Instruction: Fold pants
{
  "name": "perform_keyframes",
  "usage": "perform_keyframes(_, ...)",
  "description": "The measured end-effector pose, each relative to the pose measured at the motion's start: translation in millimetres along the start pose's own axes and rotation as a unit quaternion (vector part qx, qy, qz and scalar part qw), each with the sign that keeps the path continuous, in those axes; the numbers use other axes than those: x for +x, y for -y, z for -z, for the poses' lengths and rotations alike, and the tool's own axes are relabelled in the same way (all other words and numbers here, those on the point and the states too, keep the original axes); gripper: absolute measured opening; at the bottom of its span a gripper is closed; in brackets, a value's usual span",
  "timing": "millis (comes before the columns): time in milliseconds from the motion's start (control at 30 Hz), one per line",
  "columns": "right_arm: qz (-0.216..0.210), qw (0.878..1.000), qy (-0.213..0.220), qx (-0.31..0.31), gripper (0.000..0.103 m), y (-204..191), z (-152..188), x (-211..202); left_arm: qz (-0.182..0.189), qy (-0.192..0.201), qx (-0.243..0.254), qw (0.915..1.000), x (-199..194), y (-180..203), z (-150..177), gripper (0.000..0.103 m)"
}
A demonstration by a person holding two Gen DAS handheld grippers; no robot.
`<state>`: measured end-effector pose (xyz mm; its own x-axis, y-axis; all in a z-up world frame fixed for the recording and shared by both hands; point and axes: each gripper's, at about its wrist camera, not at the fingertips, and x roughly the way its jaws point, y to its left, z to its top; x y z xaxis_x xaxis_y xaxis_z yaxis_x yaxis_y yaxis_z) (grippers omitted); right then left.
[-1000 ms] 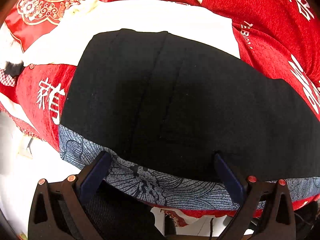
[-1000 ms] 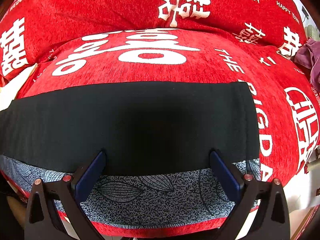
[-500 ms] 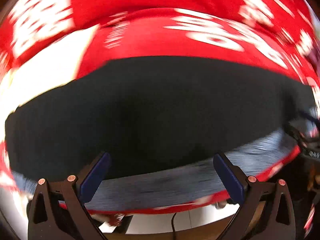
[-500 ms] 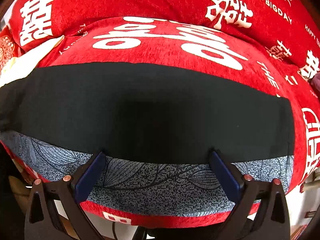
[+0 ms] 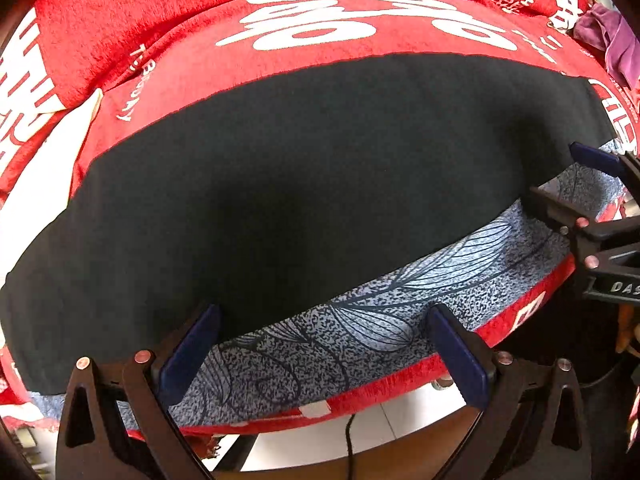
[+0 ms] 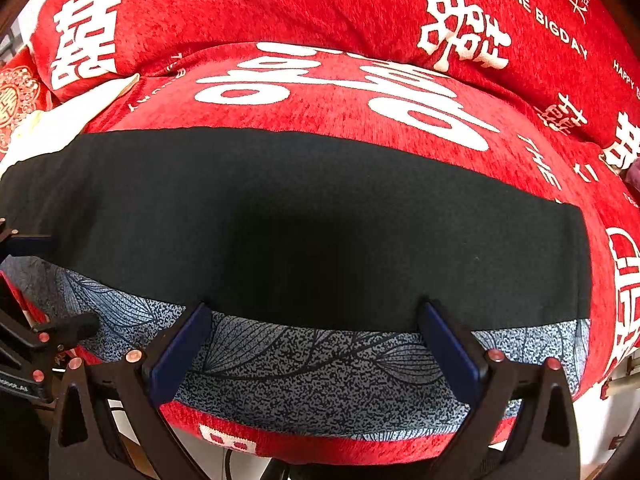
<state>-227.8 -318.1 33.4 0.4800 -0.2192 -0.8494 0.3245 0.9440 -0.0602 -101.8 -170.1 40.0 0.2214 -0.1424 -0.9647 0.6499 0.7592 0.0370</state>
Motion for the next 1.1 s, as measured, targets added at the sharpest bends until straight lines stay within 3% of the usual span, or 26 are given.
perform_keyframes(133,-0.001,1.000,0.002,-0.002,0.103,0.3,0.1,-0.3,0.017,0.026,-0.027,0.9992,-15.3,11.4,-22.0,0.103)
perform_keyframes(267,0.001,1.000,0.000,0.021,0.103,14.4,-1.0,-12.3,0.003,-0.029,-0.045,0.9986,19.9,17.5,-33.7,0.103)
perform_keyframes(300,0.000,0.999,0.007,0.038,0.103,24.9,0.9,-18.2,-0.003,-0.013,-0.047,0.9988,16.3,19.9,-33.0,0.103)
perform_keyframes(467,0.015,0.992,0.004,0.129,0.103,93.2,19.0,-37.3,0.000,-0.013,-0.058,0.9982,9.0,21.8,-39.5,0.103)
perform_keyframes(600,0.032,0.984,0.012,0.174,0.103,134.0,41.5,-53.5,0.013,0.017,-0.028,0.9994,-8.0,48.1,-55.7,0.103)
perform_keyframes(733,-0.048,0.975,0.063,0.209,0.103,148.4,41.6,-69.8,0.016,0.015,-0.012,0.9997,2.1,70.4,-80.8,0.103)
perform_keyframes(833,-0.052,0.985,0.073,0.146,0.103,128.6,26.2,-65.8,0.017,0.011,-0.006,0.9998,10.1,92.5,-94.4,0.103)
perform_keyframes(867,-0.053,0.987,0.066,0.136,0.103,124.6,24.6,-60.4,0.010,0.003,-0.002,0.9999,18.9,95.6,-99.7,0.103)
perform_keyframes(1000,-0.045,0.987,-0.058,0.146,0.103,123.4,35.8,-8.3,0.004,-0.016,-0.005,0.9999,24.8,95.5,-107.2,0.103)
perform_keyframes(1100,-0.058,0.986,-0.015,0.157,0.103,127.0,48.5,-26.3,0.014,0.014,-0.008,0.9998,7.0,95.4,-108.6,0.103)
